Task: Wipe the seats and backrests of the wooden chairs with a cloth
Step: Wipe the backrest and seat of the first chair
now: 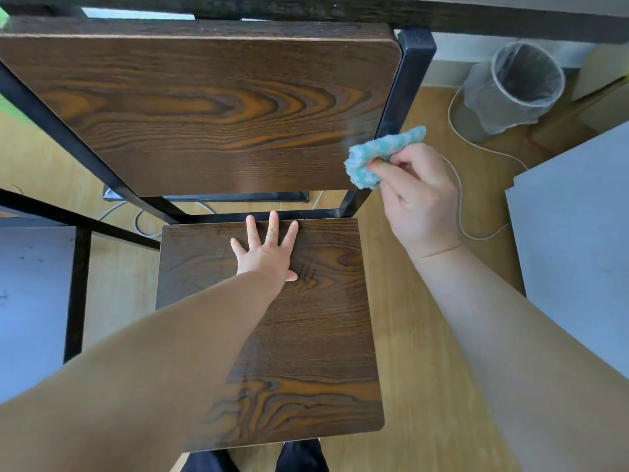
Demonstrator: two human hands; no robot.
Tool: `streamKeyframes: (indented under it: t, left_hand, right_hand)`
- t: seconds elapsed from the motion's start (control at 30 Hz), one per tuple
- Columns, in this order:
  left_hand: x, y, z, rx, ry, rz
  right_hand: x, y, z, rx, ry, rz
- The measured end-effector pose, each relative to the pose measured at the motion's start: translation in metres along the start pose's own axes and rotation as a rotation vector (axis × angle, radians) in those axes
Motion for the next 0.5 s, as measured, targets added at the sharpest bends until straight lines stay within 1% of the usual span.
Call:
streamKeyframes:
  t: [0.3,0.4,0.5]
  left_hand:
    - [0.001,-0.002,-0.002,-0.001,-0.036,0.009]
    - [0.000,-0.002,-0.003,0.003,-0.027,0.010]
    - [0.000,-0.002,-0.004,0.000,-0.037,0.004]
  right_hand:
    - [-0.024,0.064,-0.049,0.205,-0.047,-0.136]
    - [-0.030,0.084,-0.069,0.314,-0.036,-0.205]
    - [-0.039,0.100,-0.085,0.357,-0.029,-0.291]
Point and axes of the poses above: each hand's wrist, its own y-axis away from the middle knuckle, its own z-axis out of the back of the hand, x = y × z, the point moved 10 cm from there along -y, towards the middle knuckle, and after that the axes turned 7 degrees about -x, right-handed, at the moved point
